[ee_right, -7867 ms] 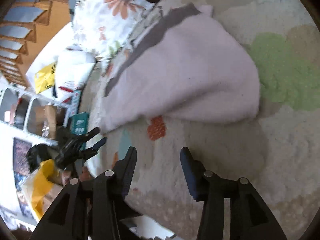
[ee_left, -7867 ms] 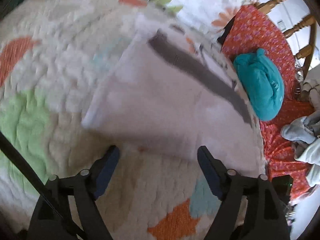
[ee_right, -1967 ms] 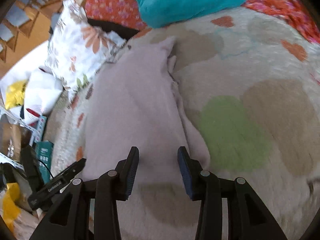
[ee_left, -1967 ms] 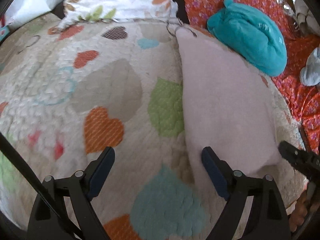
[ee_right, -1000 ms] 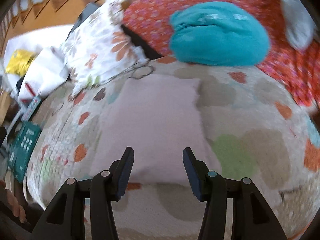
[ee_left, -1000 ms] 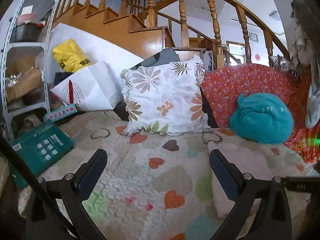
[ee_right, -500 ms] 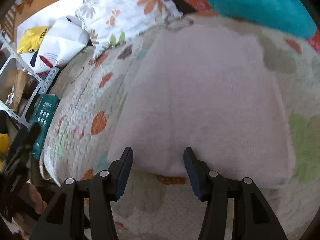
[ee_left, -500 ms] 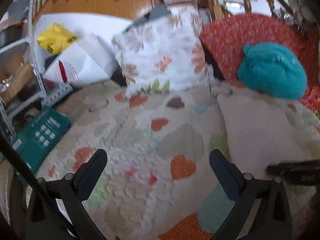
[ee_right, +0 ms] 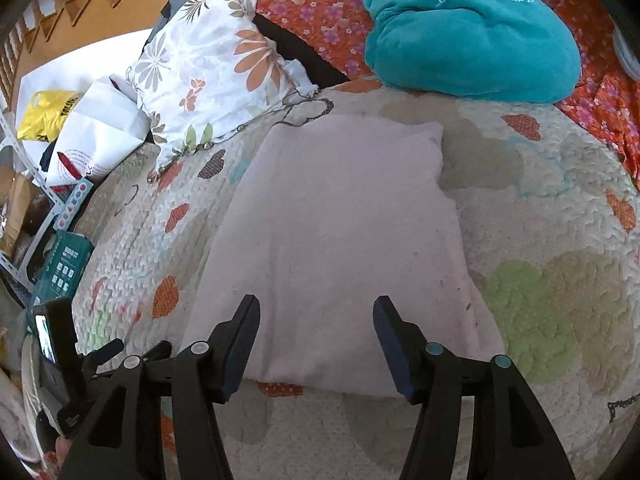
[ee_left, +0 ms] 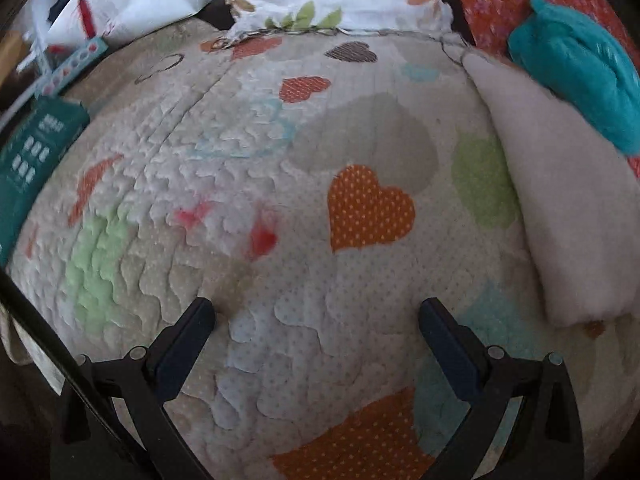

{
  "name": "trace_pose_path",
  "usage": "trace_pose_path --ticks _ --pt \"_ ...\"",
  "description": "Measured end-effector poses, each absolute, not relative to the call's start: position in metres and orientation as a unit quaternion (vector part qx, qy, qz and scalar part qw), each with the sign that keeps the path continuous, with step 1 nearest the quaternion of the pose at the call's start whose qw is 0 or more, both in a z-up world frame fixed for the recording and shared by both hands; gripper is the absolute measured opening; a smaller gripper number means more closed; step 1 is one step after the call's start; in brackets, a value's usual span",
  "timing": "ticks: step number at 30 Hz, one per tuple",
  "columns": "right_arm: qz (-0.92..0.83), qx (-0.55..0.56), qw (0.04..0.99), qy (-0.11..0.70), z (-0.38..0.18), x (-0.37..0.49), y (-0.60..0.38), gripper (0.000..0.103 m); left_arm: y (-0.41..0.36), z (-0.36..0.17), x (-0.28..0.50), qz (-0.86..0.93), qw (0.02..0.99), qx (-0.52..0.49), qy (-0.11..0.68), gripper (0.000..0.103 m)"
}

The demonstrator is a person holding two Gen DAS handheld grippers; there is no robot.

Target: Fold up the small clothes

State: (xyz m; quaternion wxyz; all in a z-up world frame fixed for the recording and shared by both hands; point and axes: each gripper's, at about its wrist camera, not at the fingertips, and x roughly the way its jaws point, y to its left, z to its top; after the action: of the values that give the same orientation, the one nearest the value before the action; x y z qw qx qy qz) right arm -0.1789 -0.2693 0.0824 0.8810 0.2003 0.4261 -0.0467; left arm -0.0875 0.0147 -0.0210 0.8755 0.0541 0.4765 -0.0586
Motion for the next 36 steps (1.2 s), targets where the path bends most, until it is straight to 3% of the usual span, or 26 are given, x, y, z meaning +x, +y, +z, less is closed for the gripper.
trace_pose_path --ticks 17,26,36 --pt "-0.053 0.151 0.895 0.416 0.087 -0.174 -0.251 0.065 0.019 -0.022 -0.079 -0.056 0.860 0.024 0.506 0.103" --pt "-0.069 0.094 0.913 0.391 0.103 -0.183 -0.235 0.068 -0.001 0.026 -0.114 -0.086 0.903 0.069 0.416 0.103" --pt "-0.108 0.076 0.915 0.382 0.113 -0.207 -0.238 0.072 -0.017 0.046 -0.129 -0.133 0.902 0.062 0.405 0.103"
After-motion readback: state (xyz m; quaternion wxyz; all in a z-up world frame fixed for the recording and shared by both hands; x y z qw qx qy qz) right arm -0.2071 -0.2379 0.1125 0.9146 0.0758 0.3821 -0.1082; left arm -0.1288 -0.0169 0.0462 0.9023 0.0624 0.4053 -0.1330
